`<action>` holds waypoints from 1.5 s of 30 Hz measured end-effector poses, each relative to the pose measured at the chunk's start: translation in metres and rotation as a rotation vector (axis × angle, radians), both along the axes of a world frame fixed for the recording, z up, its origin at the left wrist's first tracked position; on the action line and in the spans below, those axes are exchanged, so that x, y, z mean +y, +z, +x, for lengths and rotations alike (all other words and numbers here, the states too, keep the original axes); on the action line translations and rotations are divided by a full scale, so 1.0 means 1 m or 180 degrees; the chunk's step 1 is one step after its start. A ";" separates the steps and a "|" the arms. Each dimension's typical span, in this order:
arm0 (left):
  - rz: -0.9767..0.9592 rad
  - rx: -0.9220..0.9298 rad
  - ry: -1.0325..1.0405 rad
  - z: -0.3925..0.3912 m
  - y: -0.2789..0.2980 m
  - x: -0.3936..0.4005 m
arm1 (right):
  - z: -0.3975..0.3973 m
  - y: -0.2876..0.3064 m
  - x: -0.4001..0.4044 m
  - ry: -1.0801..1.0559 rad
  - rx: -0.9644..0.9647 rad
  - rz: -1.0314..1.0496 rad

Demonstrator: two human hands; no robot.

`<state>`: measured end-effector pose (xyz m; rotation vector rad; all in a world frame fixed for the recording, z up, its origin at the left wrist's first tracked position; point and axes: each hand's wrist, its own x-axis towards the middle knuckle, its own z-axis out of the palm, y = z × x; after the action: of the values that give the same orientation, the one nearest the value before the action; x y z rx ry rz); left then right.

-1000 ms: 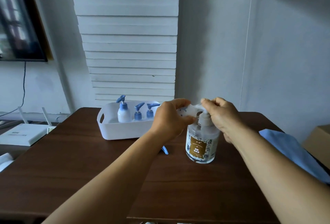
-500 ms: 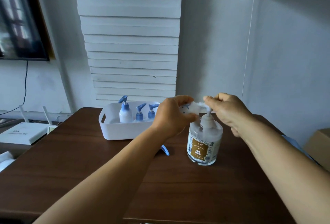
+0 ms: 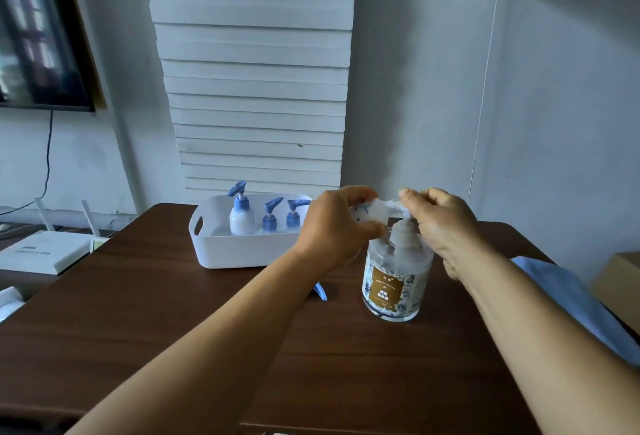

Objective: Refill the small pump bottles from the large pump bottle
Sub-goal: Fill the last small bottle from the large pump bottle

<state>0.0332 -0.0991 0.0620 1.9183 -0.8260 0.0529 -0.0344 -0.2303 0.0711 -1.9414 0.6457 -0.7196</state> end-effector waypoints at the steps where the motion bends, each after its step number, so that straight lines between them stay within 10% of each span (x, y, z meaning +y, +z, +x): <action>1: 0.0020 0.0016 0.0010 -0.001 -0.002 0.000 | 0.000 -0.005 0.002 -0.0018 -0.0006 0.0032; 45: -0.0113 -0.0123 -0.0002 -0.001 0.002 0.003 | -0.003 0.011 0.002 0.0079 -0.0050 -0.0034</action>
<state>0.0317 -0.0957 0.0640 1.8888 -0.8462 0.1039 -0.0378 -0.2286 0.0825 -1.9484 0.6083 -0.7236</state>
